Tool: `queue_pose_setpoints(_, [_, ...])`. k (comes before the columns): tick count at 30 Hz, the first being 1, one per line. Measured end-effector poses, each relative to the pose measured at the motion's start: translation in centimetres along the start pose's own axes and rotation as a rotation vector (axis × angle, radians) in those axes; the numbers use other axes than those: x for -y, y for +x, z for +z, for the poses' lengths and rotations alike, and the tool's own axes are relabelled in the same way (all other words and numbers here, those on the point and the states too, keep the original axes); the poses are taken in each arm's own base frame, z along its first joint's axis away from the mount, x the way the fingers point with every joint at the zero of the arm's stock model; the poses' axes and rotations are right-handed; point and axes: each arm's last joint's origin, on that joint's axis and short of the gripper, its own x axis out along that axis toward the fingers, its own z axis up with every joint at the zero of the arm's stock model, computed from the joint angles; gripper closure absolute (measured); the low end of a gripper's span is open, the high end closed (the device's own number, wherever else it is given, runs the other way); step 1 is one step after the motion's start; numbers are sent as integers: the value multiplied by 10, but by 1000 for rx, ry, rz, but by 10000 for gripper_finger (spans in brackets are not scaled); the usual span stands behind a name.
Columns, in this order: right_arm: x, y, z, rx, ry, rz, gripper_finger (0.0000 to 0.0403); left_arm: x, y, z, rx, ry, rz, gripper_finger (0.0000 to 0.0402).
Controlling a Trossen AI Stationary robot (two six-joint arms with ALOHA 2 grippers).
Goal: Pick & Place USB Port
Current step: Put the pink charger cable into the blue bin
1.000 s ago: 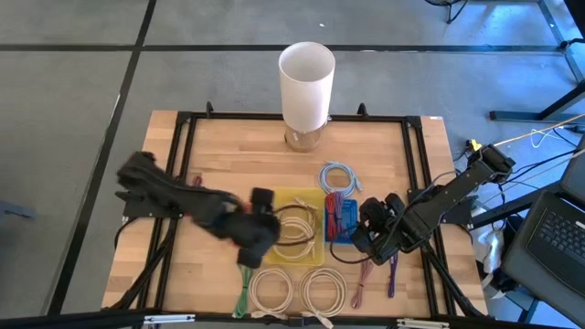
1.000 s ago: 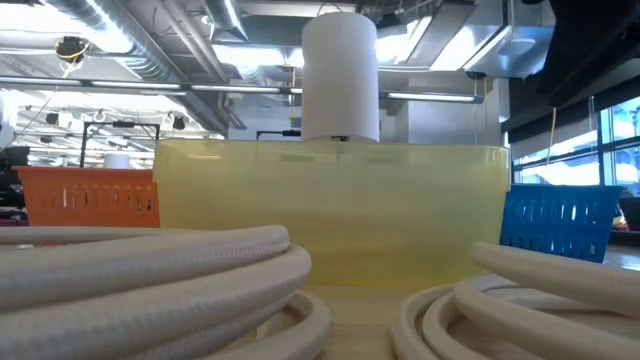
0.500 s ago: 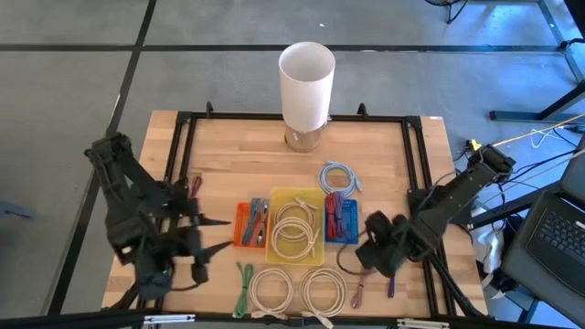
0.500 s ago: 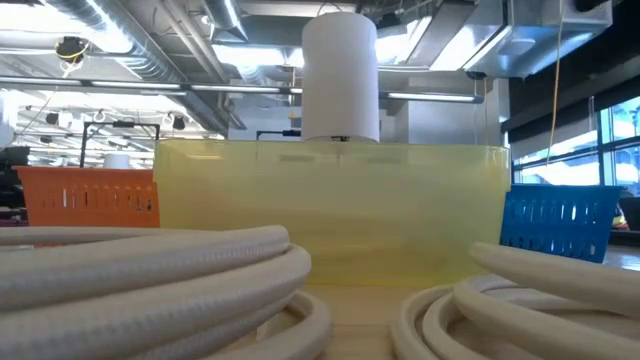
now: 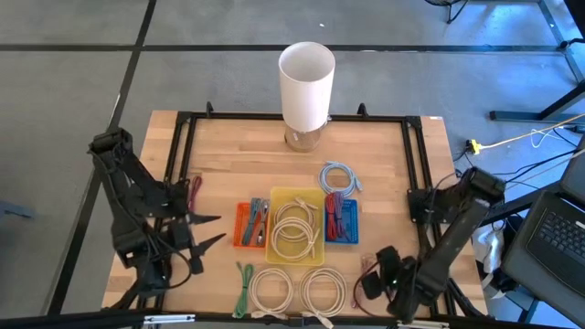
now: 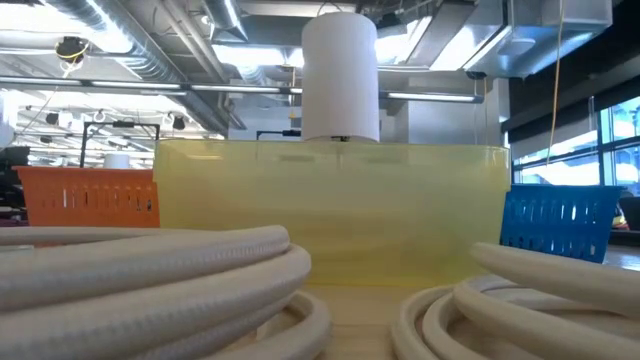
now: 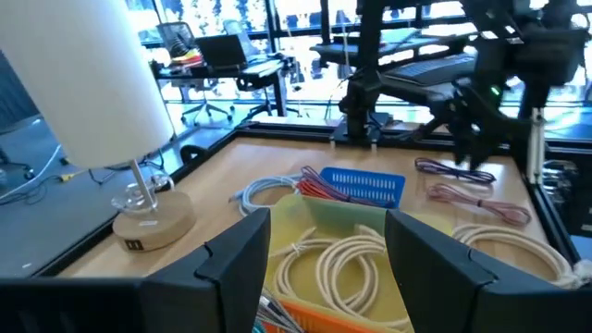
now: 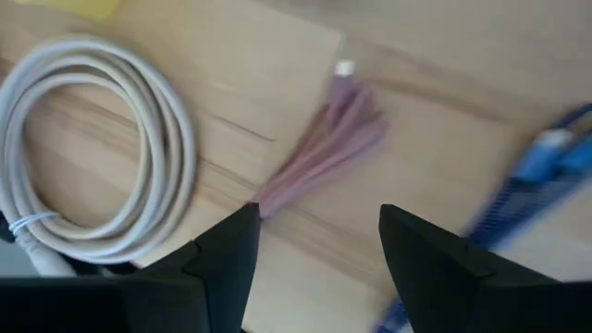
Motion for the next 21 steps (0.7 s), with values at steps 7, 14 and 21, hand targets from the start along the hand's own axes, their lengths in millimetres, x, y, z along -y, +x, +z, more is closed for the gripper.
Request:
queue_pose_setpoints(7, [-13, 35, -11, -8, 35, 19, 177, -1, 5, 1, -3, 1, 22, 194])
queue_pose_setpoints(14, [-14, 56, -19, 13, 29, 1, 183, -1, 5, 1, -4, 3, 22, 194])
queue_pose_setpoints(21, [-10, 60, -19, 39, 15, -36, 279, -1, 5, 1, -5, 3, 21, 194])
